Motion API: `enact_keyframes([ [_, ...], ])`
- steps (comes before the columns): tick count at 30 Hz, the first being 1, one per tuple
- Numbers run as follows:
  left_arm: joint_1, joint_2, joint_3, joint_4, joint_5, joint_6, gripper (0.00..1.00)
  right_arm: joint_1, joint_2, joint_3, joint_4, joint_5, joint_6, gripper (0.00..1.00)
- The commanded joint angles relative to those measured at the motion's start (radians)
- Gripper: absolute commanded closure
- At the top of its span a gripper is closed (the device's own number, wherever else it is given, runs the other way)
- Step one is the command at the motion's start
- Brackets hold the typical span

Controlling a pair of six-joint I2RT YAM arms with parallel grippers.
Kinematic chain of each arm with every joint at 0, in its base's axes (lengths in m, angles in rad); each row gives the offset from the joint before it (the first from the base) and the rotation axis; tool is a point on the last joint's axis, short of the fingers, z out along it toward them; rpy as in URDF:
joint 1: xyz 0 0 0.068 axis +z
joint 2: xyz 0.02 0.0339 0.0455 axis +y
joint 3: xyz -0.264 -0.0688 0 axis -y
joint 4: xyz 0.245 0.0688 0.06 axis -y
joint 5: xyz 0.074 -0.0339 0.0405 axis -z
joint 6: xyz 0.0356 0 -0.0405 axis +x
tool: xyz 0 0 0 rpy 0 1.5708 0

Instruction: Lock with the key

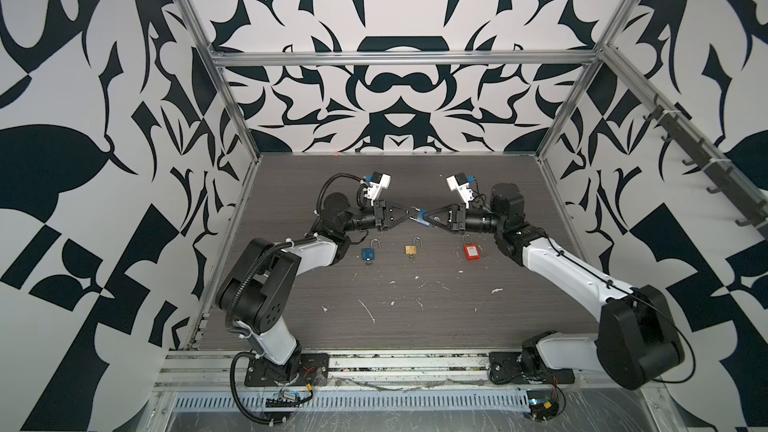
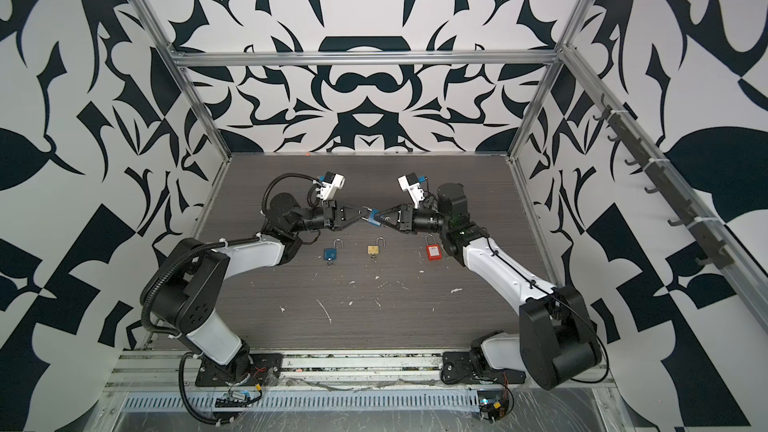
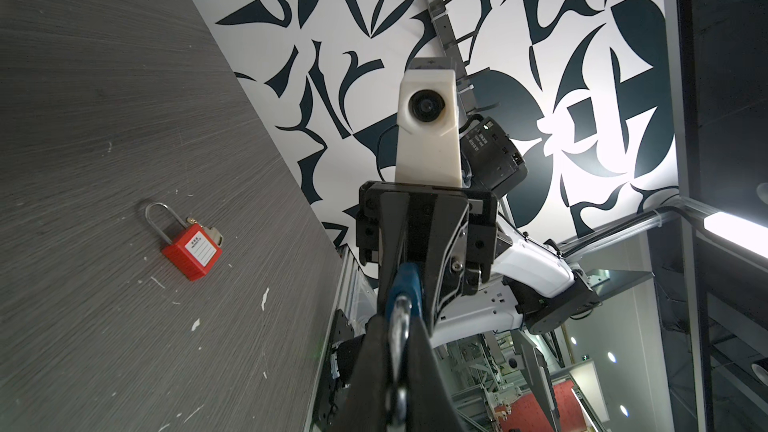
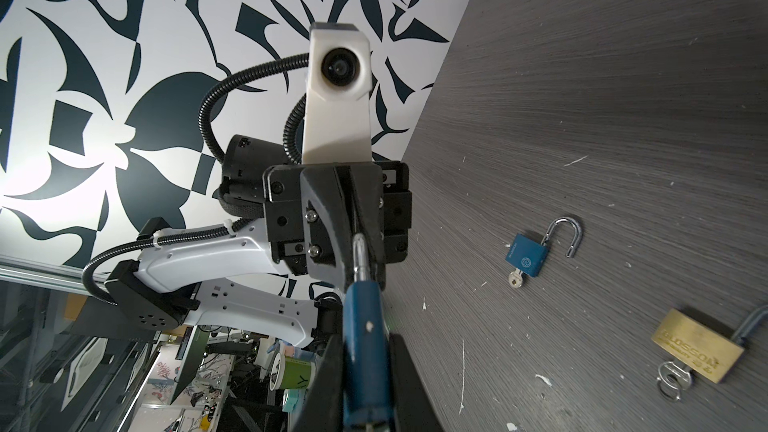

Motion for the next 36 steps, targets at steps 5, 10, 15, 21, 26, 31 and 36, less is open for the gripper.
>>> enact_keyframes([
  [5, -0.147, -0.009, 0.052, 0.046, 0.117, 0.039, 1.00, 0.056, 0.083, 0.075, 0.083, 0.093, 0.019, 1.00],
  [10, -0.168, -0.013, 0.057, 0.037, 0.125, 0.052, 1.00, 0.056, 0.114, 0.091, 0.114, 0.097, 0.041, 1.00],
  [15, -0.143, 0.000, 0.038, 0.077, 0.100, 0.027, 1.00, 0.057, 0.124, 0.107, 0.087, 0.107, 0.035, 1.00],
  [21, -0.050, 0.038, -0.008, 0.229, 0.045, -0.103, 1.00, 0.039, 0.113, 0.094, 0.032, 0.102, 0.031, 0.78],
  [26, -0.017, 0.042, -0.027, 0.236, 0.033, -0.120, 1.00, 0.017, 0.073, 0.054, 0.030, 0.102, 0.039, 0.56],
  [31, -0.006, 0.041, -0.039, 0.235, 0.014, -0.125, 1.00, -0.007, 0.035, 0.012, 0.027, 0.097, 0.049, 0.54],
  [36, 0.007, 0.056, -0.039, 0.235, 0.004, -0.133, 1.00, -0.031, -0.033, -0.032, -0.006, 0.102, 0.048, 0.54],
])
